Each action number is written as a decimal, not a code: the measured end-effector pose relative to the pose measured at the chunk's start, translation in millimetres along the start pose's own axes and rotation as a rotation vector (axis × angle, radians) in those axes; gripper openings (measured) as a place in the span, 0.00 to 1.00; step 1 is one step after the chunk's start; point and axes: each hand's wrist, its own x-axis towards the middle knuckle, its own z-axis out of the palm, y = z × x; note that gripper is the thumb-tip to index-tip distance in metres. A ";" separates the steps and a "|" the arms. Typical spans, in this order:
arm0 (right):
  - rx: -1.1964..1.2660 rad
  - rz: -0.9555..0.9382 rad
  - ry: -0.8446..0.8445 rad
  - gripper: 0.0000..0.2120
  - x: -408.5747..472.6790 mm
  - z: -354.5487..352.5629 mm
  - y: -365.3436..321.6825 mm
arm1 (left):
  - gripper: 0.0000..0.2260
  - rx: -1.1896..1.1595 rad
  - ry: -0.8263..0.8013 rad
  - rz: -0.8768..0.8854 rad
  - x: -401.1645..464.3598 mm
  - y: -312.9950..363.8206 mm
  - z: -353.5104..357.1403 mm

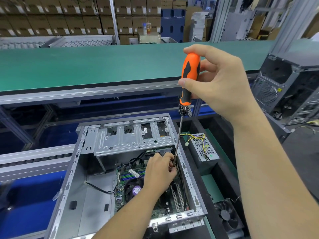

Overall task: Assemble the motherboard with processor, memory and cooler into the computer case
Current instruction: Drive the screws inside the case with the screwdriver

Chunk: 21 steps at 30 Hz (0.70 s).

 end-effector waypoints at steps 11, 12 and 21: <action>-0.005 0.000 -0.004 0.25 -1.2 3.5 1.0 | 0.07 0.071 0.008 0.016 -1.2 -1.0 1.9; -0.007 0.000 -0.005 0.25 -1.2 3.3 0.9 | 0.07 0.076 0.011 0.021 -1.2 -1.1 2.1; -0.016 0.007 -0.005 0.24 -4.6 3.0 3.7 | 0.11 0.143 0.029 0.094 -1.6 -2.8 1.6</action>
